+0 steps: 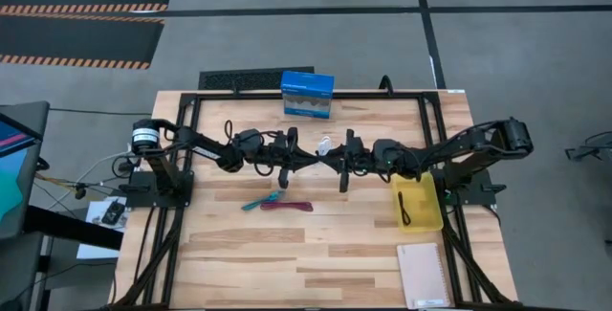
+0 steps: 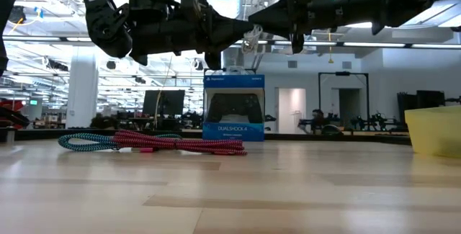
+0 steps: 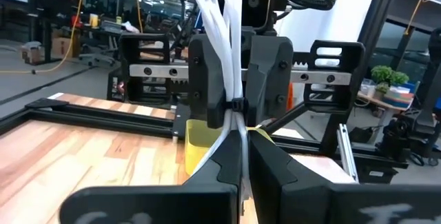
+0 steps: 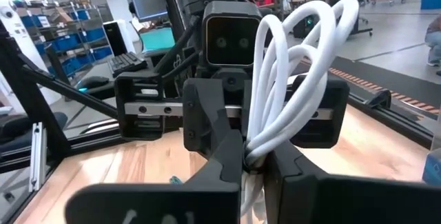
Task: Pick and place USB-C Cables
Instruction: Put the white charger cable into the yellow bin
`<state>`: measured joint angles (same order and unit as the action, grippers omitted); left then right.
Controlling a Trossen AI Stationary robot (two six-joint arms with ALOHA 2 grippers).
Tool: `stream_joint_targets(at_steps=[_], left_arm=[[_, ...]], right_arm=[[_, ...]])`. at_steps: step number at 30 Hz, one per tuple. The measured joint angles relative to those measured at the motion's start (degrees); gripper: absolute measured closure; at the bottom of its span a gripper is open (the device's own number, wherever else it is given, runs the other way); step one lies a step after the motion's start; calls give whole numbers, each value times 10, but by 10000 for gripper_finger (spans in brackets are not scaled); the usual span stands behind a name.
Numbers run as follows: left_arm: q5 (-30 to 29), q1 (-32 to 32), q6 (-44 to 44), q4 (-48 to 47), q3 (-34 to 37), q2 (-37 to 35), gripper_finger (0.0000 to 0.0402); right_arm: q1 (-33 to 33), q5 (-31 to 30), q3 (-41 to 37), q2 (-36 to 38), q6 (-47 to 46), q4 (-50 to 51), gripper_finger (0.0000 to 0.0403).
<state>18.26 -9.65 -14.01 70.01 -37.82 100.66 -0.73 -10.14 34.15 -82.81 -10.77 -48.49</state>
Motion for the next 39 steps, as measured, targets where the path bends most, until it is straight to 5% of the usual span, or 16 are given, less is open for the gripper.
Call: stream_joint_targets(at_steps=[6,15,22,28,39], left_arm=[[-31,1,-17,-22,0,-1,385],[-31,1,-55,-52,0,-1,268],[-25,2,-73,-85,0,-1,206],[-29,1,-93,-108,0,-1,199],[-31,1,-93,-117,0,-1,198]], right_arm=[[0,-23,0,0,-3,8,378],[-2,-75,33,56,-8,139,379],[-2,-169,127,144,-57,443,379],[-1,-212,221,208,-235,784,379],[93,-159,252,239,-586,1199,379]])
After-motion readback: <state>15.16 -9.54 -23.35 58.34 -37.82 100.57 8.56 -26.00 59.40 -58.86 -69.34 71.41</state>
